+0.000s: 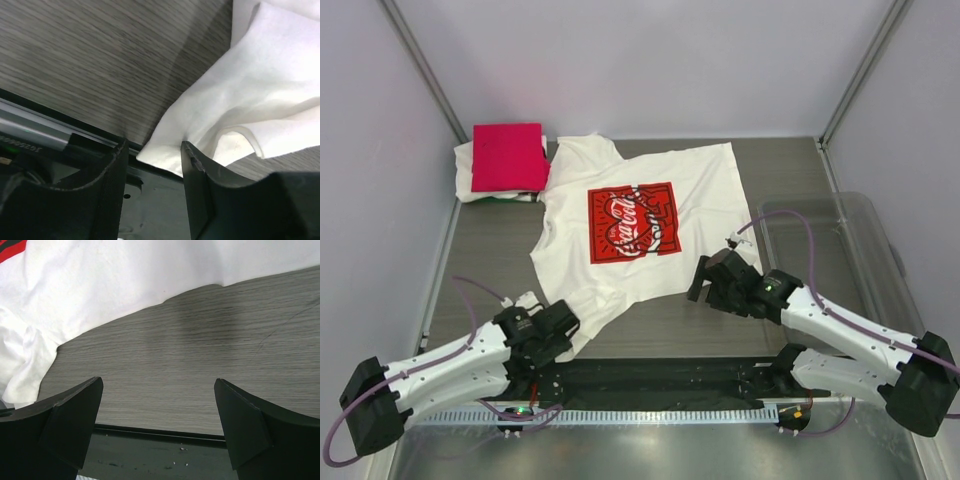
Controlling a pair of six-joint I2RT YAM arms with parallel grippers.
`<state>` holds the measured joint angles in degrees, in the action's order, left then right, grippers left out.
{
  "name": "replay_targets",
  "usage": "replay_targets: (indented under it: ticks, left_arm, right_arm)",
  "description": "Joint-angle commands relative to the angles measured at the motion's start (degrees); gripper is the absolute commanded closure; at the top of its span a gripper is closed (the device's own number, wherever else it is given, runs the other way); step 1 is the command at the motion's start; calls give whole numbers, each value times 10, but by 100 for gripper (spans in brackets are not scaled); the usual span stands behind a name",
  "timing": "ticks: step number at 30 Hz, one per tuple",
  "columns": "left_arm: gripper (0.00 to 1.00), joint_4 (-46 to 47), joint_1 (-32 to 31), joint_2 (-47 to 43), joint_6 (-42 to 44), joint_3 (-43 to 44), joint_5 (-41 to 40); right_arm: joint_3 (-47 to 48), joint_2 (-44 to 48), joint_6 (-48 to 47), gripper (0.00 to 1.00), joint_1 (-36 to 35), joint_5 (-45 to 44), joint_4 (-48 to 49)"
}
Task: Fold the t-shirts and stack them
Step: Flatten the tshirt out
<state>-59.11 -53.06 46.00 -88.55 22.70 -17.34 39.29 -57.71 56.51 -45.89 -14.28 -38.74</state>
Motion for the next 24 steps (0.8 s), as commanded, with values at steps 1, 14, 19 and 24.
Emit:
replay_targets:
  ticks: [1,14,19,24]
  left_arm:
    - [53,54,-11,-6,-29,-20,25]
    - [100,78,-23,-1,-21,1,-26]
    - [100,-53,7,-43,16,115,-110]
    - [100,-170,80,-54,111,256,-196]
  right_arm:
    - [-4,16,-18,0,17,-14,3]
    - [-8,-1,-87,0,120,24,3]
    - [-5,-8,-89,0,124,28,3]
    - [4,-32,-80,0,126,23,7]
